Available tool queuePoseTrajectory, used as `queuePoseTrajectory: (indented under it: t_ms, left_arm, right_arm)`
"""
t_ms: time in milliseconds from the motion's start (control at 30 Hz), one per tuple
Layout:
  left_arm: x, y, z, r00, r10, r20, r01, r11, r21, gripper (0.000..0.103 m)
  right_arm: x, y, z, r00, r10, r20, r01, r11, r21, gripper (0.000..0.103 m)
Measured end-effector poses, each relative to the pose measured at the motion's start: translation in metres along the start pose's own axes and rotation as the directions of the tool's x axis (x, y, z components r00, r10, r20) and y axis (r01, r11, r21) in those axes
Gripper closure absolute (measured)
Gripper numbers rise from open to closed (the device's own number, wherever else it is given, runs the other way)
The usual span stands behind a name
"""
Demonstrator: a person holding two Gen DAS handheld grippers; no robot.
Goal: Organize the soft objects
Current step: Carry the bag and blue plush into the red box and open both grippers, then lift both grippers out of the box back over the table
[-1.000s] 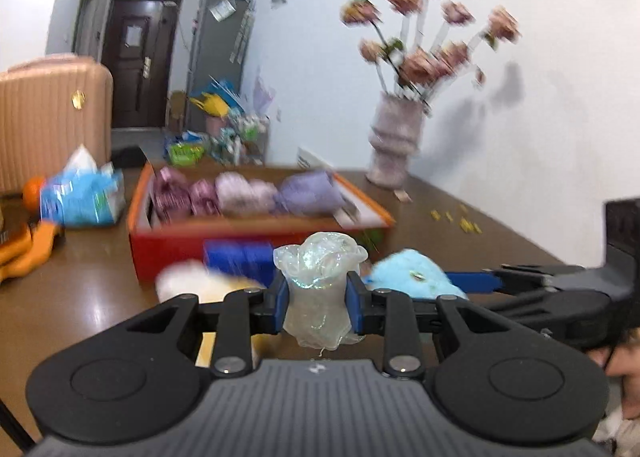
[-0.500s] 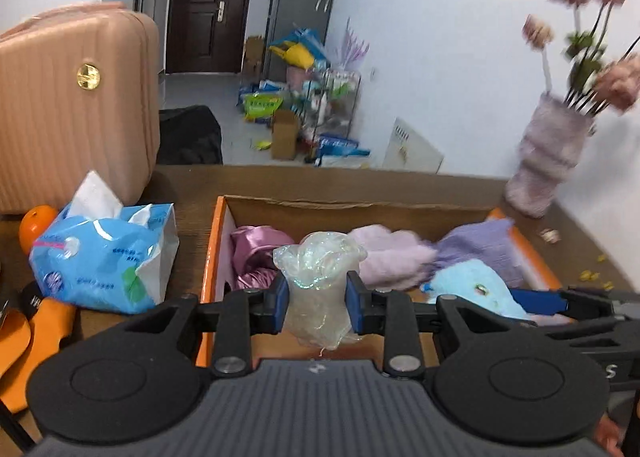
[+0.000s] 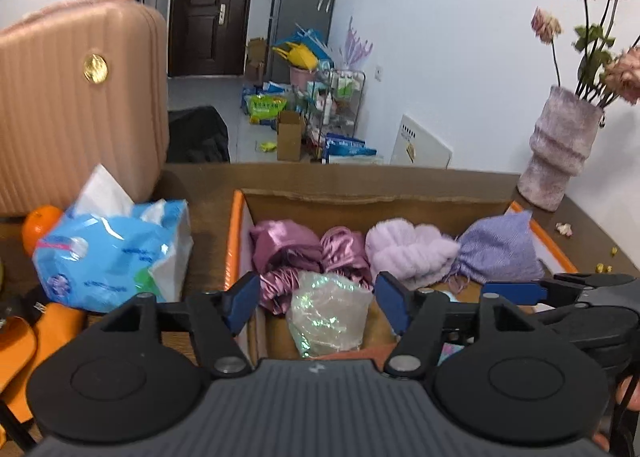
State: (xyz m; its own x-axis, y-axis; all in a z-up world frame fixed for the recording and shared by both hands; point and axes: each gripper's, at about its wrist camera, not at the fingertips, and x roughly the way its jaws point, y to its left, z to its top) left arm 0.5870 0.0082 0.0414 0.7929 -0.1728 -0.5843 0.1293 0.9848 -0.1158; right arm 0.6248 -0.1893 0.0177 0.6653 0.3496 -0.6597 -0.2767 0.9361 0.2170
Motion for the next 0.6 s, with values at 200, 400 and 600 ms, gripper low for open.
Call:
queuePoseTrajectory:
  t_ms: [200,400,600]
  left_arm:
    - [-0.06,-0.002,0.007,0.997,0.023,0.078,-0.023,1.0,-0.009,0.03]
    - [-0.151,-0.011,-0.013,0.974,0.031,0.222,-0.029,1.0,-0.012,0.019]
    - [-0.229,-0.042,-0.063,0.929,0.053,0.367,-0.08,0.995,0.059,0.01]
  right_arm:
    - [-0.06,-0.011,0.001,0.997,-0.013,0.073,0.013,1.0,-0.003,0.018]
    - [-0.158,-0.028,-0.026,0.968,-0.065,0.243,0.07,0.998,-0.01,0.014]
    - [-0.236,-0.031,-0.074,0.912,-0.118,0.393,0.14,0.99,-0.027,0.013]
